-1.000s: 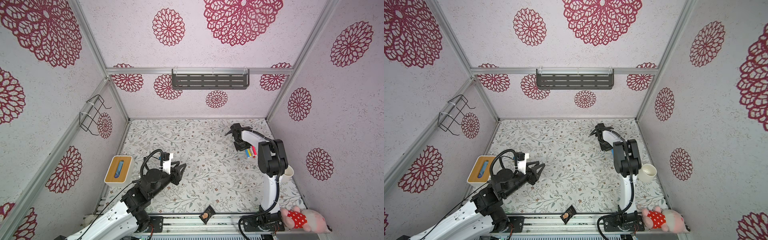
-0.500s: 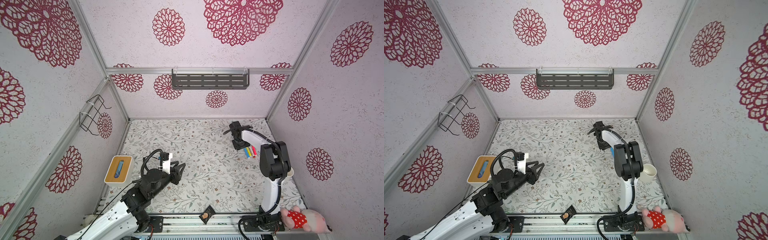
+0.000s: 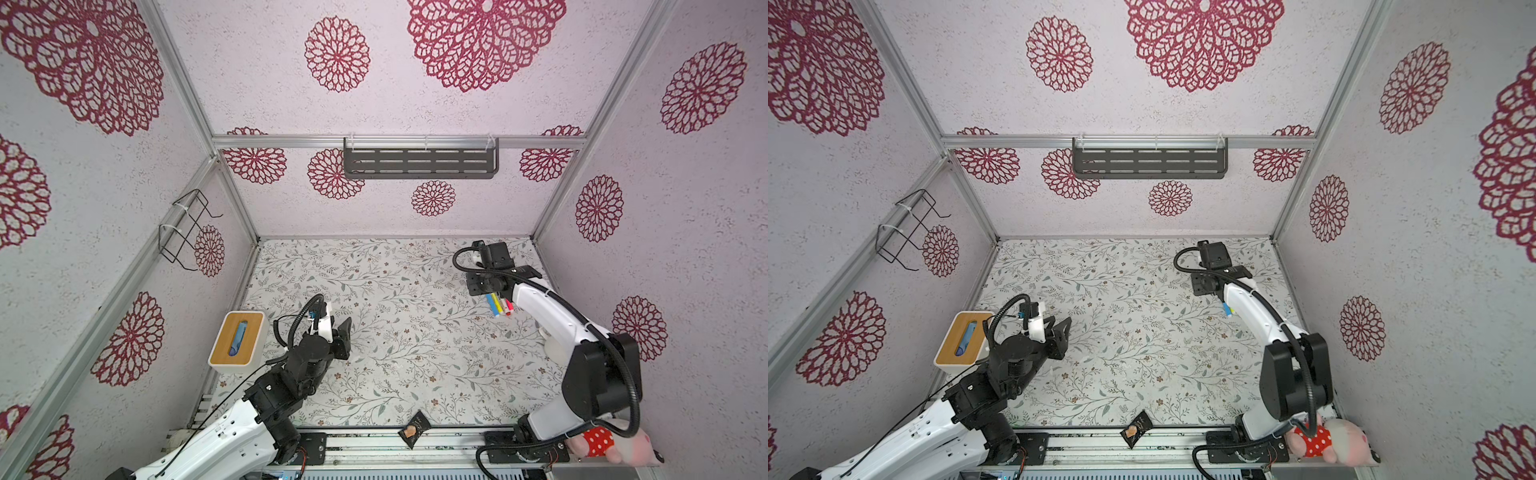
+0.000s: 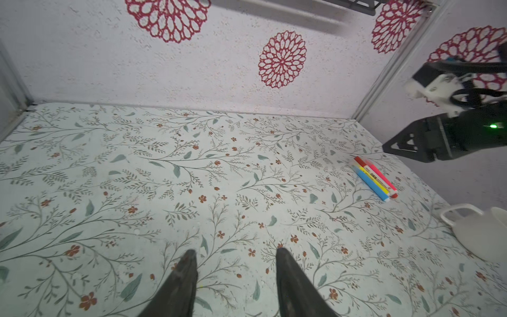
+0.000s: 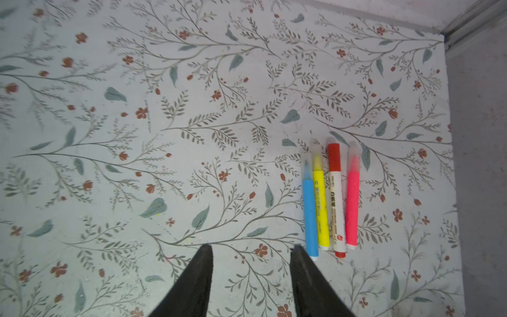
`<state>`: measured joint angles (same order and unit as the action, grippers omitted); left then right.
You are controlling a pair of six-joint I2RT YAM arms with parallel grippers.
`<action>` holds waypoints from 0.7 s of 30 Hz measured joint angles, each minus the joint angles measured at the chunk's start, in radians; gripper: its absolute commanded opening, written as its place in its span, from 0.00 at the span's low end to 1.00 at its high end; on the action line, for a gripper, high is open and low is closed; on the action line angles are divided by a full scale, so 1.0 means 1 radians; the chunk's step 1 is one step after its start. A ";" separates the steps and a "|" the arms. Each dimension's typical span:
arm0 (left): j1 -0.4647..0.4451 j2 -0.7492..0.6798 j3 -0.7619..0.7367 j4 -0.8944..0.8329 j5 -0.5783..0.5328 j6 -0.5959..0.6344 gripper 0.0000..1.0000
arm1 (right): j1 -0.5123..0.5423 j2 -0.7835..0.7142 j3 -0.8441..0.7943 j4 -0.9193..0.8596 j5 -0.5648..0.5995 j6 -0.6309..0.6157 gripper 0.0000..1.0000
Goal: Insert the pens into the pen caps
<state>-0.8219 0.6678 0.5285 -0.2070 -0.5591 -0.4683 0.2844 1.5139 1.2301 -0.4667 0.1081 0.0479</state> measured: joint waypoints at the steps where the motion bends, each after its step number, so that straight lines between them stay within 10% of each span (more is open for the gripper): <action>1: 0.000 0.006 0.004 -0.002 -0.022 0.005 0.50 | 0.000 -0.028 -0.024 0.025 -0.018 0.002 0.51; 11: 0.000 0.025 0.030 -0.022 -0.209 0.046 0.67 | 0.000 -0.271 -0.226 0.246 -0.143 0.009 0.60; 15: 0.001 0.022 0.030 -0.020 -0.291 0.092 0.73 | 0.000 -0.412 -0.408 0.396 -0.162 0.006 0.84; 21: 0.009 0.044 0.047 -0.012 -0.411 0.171 0.84 | 0.000 -0.617 -0.616 0.591 -0.154 -0.014 0.92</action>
<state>-0.8127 0.7120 0.5751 -0.2192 -0.9699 -0.2977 0.2840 0.8967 0.6140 0.1246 -0.0456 0.0341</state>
